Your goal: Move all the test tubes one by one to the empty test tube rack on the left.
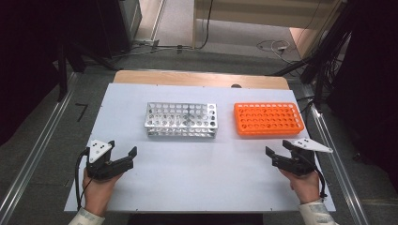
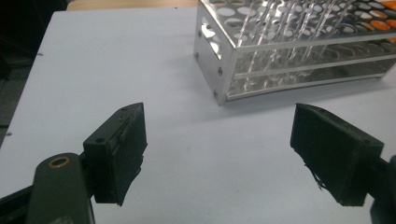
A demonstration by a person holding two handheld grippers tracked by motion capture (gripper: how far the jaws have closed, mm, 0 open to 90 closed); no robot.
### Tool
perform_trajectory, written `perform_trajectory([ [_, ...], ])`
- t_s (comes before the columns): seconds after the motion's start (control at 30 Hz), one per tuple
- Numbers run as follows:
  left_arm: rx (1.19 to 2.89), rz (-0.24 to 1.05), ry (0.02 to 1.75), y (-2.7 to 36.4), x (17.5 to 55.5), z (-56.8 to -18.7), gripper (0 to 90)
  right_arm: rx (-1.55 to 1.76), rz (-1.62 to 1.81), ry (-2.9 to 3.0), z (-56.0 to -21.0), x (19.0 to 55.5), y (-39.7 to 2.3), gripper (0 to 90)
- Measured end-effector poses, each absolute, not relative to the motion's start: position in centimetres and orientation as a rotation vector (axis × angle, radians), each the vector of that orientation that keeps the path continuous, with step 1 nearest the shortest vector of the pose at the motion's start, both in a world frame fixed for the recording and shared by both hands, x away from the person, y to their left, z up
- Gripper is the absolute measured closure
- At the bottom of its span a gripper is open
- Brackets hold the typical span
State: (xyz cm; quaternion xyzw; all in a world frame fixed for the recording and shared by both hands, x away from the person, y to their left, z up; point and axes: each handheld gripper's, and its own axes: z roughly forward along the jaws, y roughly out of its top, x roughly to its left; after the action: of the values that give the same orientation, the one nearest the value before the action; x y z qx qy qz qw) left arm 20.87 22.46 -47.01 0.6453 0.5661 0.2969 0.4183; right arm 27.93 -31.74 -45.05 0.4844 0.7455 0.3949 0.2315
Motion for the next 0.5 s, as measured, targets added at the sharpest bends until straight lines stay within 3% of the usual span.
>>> perform_trajectory([
  [0.5,1.608,0.743,1.513,24.7,20.0,-48.2,18.2,1.537,1.001,1.931,-47.3,26.9,-37.6,22.8],
])
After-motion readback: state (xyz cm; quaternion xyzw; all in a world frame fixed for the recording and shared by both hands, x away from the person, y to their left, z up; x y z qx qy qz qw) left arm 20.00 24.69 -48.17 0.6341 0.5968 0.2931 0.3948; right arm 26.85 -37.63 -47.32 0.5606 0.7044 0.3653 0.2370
